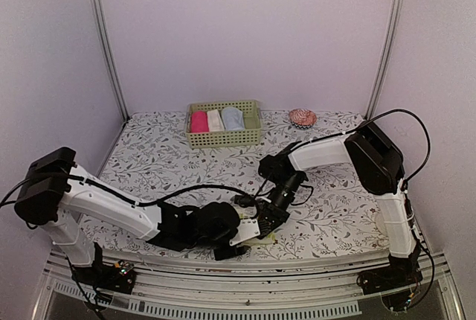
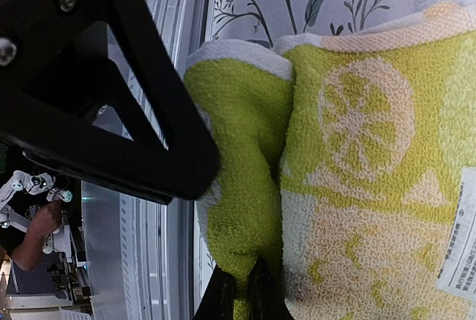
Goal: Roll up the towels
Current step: Roll the towel at the center of the board.
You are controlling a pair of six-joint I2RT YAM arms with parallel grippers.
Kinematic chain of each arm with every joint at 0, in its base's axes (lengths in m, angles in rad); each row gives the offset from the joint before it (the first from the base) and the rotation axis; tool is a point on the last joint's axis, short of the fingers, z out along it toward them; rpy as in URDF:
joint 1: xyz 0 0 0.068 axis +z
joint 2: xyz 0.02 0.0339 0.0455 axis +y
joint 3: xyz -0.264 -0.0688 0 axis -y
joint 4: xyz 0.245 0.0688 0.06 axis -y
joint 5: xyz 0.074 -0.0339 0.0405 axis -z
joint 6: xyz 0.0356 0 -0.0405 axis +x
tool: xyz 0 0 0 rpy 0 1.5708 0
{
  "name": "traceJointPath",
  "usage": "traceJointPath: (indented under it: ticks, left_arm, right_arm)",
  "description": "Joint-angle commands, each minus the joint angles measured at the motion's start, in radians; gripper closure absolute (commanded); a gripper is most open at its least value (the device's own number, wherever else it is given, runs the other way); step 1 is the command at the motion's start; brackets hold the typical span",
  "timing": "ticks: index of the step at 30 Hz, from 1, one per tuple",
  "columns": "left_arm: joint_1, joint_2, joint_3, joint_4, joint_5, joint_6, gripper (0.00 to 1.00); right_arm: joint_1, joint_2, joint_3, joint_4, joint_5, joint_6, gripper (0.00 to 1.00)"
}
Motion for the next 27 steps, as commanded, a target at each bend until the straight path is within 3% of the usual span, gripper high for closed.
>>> traceJointPath:
  ticks: [1,5,12,19,27]
  left_arm:
    - [0.007,0.086,0.053,0.001,-0.059,0.113,0.47]
    - [0.007,0.144,0.082,-0.013,-0.072,0.124,0.52]
    - [0.006,0.156,0.091,-0.024,-0.038,0.098,0.77]
    - [0.004,0.100,0.093,-0.060,0.025,0.046,0.85]
    - [0.010,0.138,0.139,-0.180,0.174,-0.068,0.87]
  right_arm:
    - [0.002,0.063,-0.012,-0.011,0.103,0.007,0.94]
    - [0.002,0.063,-0.014,-0.011,0.094,0.004,0.94]
    - [0.002,0.040,-0.014,-0.016,0.093,-0.002,0.91]
    - [-0.027,-0.011,0.004,-0.091,0.047,-0.034,0.75]
    - [-0.124,-0.235,-0.034,-0.102,0.045,-0.066,0.69]
